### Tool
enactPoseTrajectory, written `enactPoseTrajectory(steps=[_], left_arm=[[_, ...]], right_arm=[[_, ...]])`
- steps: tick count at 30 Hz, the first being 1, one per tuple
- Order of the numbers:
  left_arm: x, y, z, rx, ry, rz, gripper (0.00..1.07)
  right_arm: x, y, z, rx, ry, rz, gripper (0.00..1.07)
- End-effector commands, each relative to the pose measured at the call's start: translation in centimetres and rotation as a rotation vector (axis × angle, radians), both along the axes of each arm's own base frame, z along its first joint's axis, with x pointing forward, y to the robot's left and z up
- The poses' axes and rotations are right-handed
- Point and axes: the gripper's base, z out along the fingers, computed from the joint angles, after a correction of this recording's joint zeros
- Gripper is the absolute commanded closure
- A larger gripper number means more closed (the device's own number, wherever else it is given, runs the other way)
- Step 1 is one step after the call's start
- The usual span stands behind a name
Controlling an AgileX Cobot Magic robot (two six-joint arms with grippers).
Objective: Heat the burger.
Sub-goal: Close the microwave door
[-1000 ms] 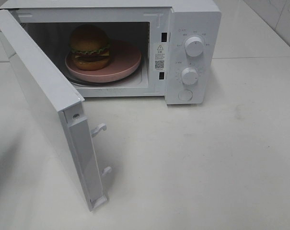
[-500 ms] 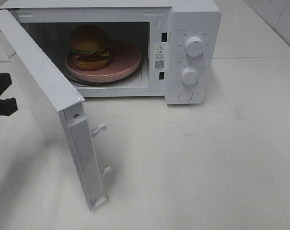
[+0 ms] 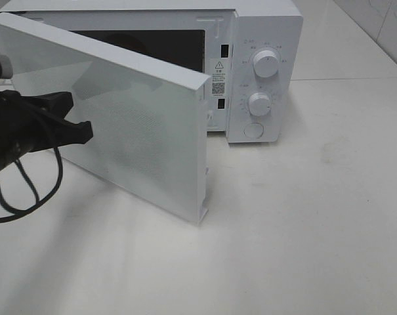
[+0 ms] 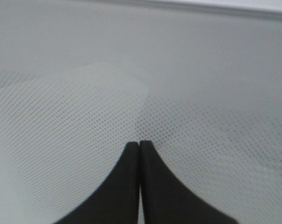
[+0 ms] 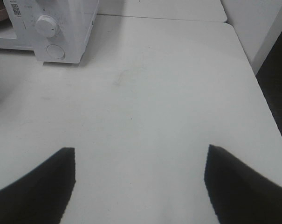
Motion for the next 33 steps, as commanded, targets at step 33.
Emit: enactPoseTrajectory(steps=[33], left_arm=[[9.4,-11.7,1.8,-0.058,-0.015,0.182,1.07]], right_arm=[[-0.4,0.0,0.0,0.006,-0.034,-0.009,0.32]])
